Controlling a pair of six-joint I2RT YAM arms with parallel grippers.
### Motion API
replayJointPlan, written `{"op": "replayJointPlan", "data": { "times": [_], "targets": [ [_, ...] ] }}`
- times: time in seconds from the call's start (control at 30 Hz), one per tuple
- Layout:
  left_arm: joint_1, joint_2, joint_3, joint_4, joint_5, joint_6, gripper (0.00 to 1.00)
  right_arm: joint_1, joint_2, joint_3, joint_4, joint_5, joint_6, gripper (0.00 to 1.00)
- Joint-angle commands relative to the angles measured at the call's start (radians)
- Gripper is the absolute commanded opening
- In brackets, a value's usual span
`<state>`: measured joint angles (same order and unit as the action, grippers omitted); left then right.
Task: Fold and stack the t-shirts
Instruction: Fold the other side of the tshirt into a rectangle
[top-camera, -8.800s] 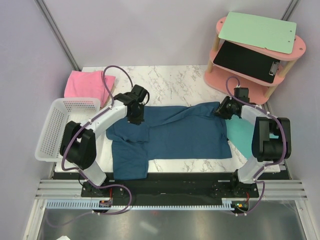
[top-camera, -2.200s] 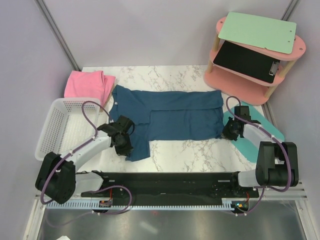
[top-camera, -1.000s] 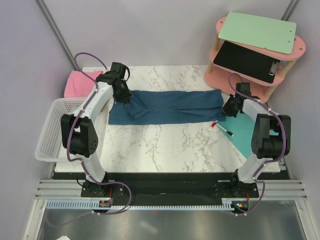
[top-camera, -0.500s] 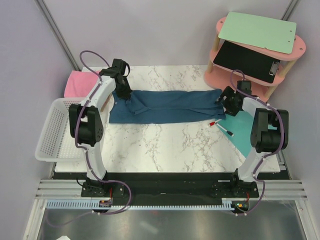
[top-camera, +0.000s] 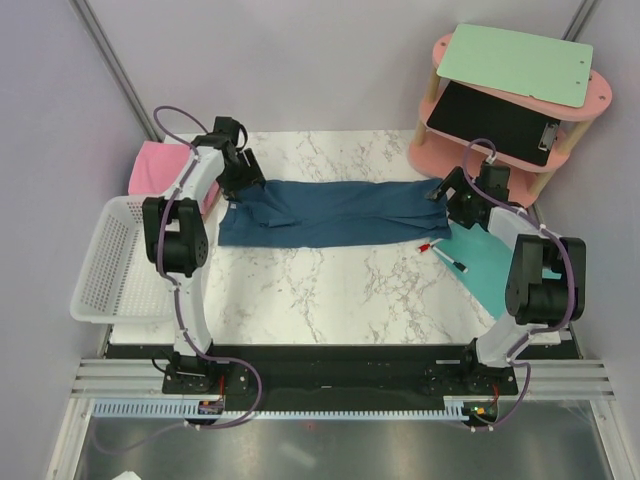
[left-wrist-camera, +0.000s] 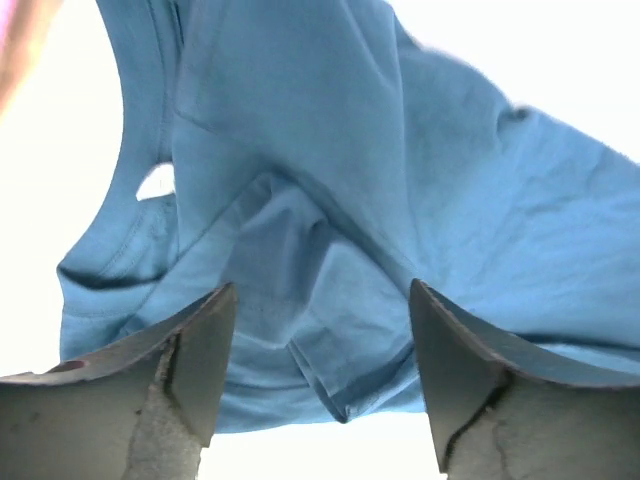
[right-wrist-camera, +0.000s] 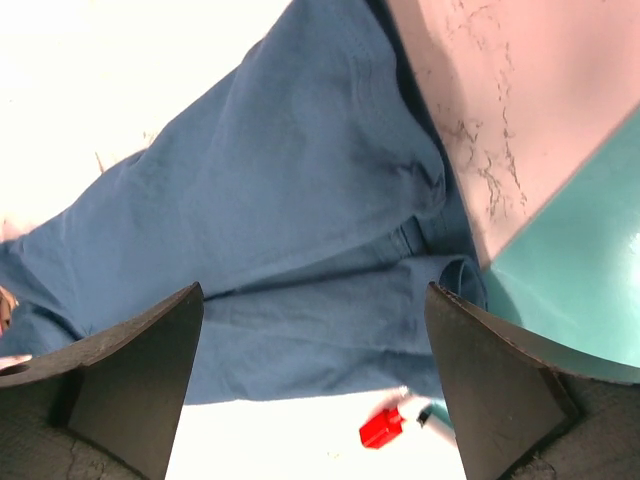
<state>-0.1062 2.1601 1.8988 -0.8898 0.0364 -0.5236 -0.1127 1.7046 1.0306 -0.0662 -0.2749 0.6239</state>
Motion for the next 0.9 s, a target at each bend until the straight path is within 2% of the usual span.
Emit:
{"op": "replayJointPlan", "data": {
  "times": [0.0, 0.17, 0.37, 0.6, 0.87],
  "targets": [
    [-0.003, -0.106, -0.065, 0.096, 0.014, 0.033, 0.78, 0.025, -0.124, -0.017, 0.04, 0.006, -0.065, 0.98],
    [-0.015, -0.27, -0.257, 0.175, 0.063, 0.051, 0.8, 0.062, -0.16, -0.012, -0.027, 0.036, -0.112, 0.98],
    [-0.032, -0.377, -0.449, 0.232, 0.011, 0.036, 0.78, 0.079, -0.149, -0.032, -0.034, 0.016, -0.11, 0.98],
    [-0.056, -0.398, -0.546, 0.296, 0.049, 0.031, 0.7, 0.084, -0.137, -0.038, -0.03, 0.002, -0.096, 0.98],
    [-0.067, -0.356, -0.56, 0.347, 0.031, 0.014, 0.69, 0.084, -0.131, -0.046, -0.029, -0.01, -0.098, 0.98]
  ]
}}
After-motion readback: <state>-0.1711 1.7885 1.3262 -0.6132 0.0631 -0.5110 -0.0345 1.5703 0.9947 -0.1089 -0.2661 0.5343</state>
